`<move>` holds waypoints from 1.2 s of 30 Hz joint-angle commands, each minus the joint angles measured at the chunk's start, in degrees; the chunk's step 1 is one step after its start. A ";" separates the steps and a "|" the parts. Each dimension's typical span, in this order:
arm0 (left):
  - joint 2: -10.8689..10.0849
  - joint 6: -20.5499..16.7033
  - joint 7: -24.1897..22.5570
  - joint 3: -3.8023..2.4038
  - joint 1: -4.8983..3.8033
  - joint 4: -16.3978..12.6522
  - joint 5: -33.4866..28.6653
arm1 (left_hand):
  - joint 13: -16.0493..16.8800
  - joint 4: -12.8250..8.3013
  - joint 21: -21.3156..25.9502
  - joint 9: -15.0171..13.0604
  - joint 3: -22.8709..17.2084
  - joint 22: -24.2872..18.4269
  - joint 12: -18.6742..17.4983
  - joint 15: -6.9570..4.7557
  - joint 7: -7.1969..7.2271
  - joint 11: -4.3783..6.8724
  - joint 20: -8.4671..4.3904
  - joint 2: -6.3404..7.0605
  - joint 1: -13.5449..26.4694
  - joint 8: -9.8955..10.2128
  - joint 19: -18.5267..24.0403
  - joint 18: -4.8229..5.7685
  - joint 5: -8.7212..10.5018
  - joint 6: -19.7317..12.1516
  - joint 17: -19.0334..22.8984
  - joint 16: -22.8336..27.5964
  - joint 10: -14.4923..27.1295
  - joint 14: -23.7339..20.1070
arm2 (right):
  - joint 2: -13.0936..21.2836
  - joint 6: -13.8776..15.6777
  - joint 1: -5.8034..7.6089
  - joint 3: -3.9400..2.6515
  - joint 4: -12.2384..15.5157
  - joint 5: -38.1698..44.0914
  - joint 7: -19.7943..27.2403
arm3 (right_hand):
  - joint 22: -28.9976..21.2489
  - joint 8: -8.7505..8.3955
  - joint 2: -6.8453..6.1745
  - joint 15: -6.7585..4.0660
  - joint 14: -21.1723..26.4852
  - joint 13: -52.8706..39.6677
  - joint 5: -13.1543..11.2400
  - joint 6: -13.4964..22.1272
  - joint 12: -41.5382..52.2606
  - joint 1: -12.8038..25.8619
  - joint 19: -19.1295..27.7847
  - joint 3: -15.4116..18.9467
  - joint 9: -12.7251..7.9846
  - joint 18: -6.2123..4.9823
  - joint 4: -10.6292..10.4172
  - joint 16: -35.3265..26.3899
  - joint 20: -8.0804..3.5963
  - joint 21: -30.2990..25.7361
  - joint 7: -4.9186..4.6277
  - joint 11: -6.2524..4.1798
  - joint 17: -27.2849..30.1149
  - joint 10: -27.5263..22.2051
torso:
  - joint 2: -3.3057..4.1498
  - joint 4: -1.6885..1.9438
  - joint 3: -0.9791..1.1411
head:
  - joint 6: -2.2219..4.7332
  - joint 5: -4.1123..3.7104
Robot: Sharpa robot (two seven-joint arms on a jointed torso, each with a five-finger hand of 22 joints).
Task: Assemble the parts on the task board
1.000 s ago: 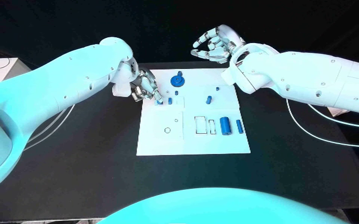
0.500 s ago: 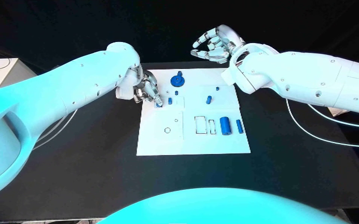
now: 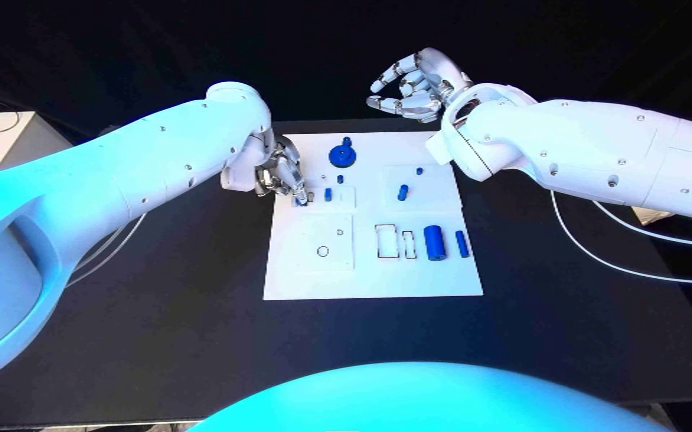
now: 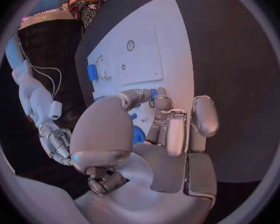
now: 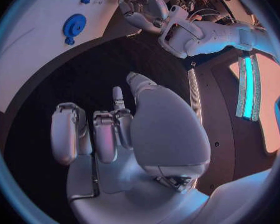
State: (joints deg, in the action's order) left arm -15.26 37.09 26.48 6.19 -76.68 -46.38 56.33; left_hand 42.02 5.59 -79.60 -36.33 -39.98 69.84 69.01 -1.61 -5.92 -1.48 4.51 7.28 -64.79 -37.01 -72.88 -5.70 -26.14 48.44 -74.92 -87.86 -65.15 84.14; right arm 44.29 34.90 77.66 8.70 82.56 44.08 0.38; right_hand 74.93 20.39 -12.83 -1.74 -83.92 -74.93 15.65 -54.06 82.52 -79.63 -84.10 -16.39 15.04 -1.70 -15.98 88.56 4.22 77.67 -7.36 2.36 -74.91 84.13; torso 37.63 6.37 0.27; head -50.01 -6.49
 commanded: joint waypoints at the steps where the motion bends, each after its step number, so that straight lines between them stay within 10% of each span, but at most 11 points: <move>1: 0.24 -0.32 -0.31 0.00 0.04 -0.11 0.99 | 0.28 -11.68 -0.25 -0.11 -11.25 0.13 0.29 -0.43 0.03 0.07 -0.24 -0.87 -0.20 -0.37 -0.14 0.37 -0.48 0.36 -9.86 -0.20 -0.21 3.87 | -0.06 -0.65 -0.02 -0.03 0.01 0.54 0.21 | 11.79 -0.39 0.06 0.41 -5.32 -10.60 0.38 0.17 0.01 0.55 -2.49 -0.32 0.05 -0.65 0.03 -0.36 0.31 -0.28 -0.16 0.44 -12.19 0.97 | 0.01 -0.03 0.00 | 0.01 0.03; 36: 0.71 -4.79 0.70 0.20 0.41 -0.34 -0.15 | 3.54 -12.16 -1.05 -0.74 -10.80 1.28 2.00 -0.67 0.33 0.36 -0.51 -0.47 1.53 -0.14 -1.08 0.63 -4.56 1.70 -11.41 -0.81 -2.75 4.53 | -0.17 -0.78 -0.02 -0.03 -0.04 0.54 0.28 | 11.80 -0.46 0.02 0.41 -5.32 -10.61 0.46 0.14 0.07 0.66 -2.51 -0.46 0.12 -0.64 0.13 -0.36 0.30 -0.30 -0.14 0.42 -12.20 1.00 | -0.01 0.00 0.04 | 0.01 -0.10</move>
State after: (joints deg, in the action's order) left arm -14.77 32.81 26.81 6.32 -76.41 -46.65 56.63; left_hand 45.59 5.04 -80.27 -37.02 -39.43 71.07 70.73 -1.82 -6.11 -1.41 3.88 6.81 -63.57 -37.00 -73.52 -5.70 -30.59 49.30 -74.92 -88.47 -67.41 83.94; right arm 44.17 34.81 77.66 8.70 82.55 44.10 0.37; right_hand 74.90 20.10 -12.83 -1.74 -83.92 -74.93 15.97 -54.06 82.52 -79.63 -84.10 -16.56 15.11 -1.70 -15.81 88.56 4.21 77.67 -7.36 2.36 -74.90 84.13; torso 37.60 6.35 0.34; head -50.01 -6.58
